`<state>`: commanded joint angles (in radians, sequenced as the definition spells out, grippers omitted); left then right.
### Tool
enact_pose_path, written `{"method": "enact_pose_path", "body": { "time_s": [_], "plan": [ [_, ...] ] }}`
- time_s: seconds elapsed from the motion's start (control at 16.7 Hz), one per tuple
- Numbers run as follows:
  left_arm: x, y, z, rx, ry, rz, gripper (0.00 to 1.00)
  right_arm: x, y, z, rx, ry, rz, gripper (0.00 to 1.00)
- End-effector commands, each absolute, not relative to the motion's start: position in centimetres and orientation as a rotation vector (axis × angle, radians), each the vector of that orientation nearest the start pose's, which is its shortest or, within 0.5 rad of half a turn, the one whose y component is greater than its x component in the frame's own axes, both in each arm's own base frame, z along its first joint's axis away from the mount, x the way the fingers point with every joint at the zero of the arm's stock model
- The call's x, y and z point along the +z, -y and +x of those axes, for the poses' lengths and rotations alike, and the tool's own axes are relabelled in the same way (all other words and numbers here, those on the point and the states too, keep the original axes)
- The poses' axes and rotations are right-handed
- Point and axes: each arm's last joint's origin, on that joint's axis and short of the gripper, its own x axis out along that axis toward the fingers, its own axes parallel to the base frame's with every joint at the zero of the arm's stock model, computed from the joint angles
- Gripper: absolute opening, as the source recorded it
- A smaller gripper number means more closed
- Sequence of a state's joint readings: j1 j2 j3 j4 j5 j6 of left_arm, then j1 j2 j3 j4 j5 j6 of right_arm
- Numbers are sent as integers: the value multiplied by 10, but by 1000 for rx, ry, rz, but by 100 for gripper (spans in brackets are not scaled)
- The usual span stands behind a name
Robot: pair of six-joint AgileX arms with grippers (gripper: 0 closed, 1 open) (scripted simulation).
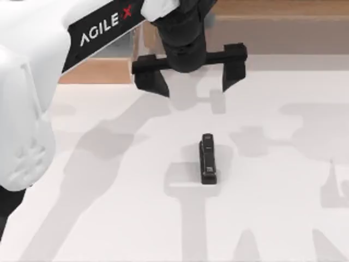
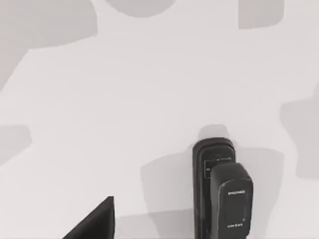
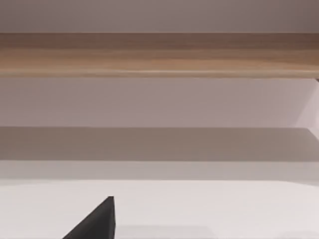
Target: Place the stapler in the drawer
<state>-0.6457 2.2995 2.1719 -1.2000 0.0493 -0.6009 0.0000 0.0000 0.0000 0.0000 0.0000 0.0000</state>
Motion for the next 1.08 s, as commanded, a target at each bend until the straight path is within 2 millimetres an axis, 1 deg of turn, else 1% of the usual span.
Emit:
{"method": "enact_pose_path", "body": {
  "time_s": [0.12, 0.18, 0.3, 0.36, 0.72, 0.78, 0.9, 1.08],
  "plan": [
    [209, 309, 367, -80, -1491, -65, 100, 160, 1, 106, 0, 0, 0, 100],
    [200, 319, 360, -44, -1525, -45, 100, 160, 1, 106, 0, 0, 0, 100],
    [189, 331, 351, 3, -1563, -18, 100, 160, 1, 106, 0, 0, 0, 100],
    [186, 333, 349, 15, -1571, -11, 100, 160, 1, 106, 0, 0, 0, 100],
    [185, 332, 350, 15, -1572, -13, 100, 160, 1, 106, 0, 0, 0, 100],
    [181, 333, 350, 16, -1572, -10, 100, 160, 1, 106, 0, 0, 0, 100],
    [165, 333, 351, 16, -1573, -9, 100, 160, 1, 106, 0, 0, 0, 100],
    [133, 334, 351, 12, -1567, -14, 100, 160, 1, 106, 0, 0, 0, 100]
  ]
}}
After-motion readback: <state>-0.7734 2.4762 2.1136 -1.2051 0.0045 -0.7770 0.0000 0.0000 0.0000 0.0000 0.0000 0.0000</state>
